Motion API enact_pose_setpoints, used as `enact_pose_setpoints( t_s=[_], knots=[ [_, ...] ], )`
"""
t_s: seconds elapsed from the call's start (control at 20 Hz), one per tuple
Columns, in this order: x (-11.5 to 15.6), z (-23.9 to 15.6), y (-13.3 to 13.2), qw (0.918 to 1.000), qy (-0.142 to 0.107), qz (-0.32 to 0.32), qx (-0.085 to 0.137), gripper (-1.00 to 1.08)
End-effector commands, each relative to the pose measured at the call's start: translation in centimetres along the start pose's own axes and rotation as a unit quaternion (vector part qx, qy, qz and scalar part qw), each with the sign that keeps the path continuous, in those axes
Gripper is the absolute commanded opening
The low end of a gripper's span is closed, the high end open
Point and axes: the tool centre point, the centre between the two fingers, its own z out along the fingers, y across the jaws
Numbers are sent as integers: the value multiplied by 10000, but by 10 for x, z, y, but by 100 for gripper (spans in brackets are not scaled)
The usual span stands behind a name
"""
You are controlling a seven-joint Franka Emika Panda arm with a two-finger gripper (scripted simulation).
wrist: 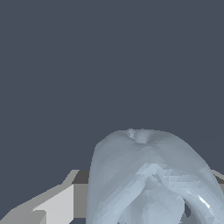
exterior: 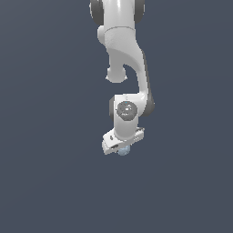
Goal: Pick up the object and move it to a goal position.
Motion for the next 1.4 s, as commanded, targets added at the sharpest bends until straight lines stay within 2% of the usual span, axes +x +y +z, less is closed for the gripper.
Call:
enact_pose_setpoints(
  t_s=[0.0,0.7,1.0,1.35],
  knots=[
    [0,0,0,10000,2,-1,0,-100],
    [-2,-10,-7,10000,2,-1,0,-100],
    [-9,-37,-25,10000,2,-2,-3,-100],
    [-21,-85,-57,10000,1,-3,-6,-100]
  ],
)
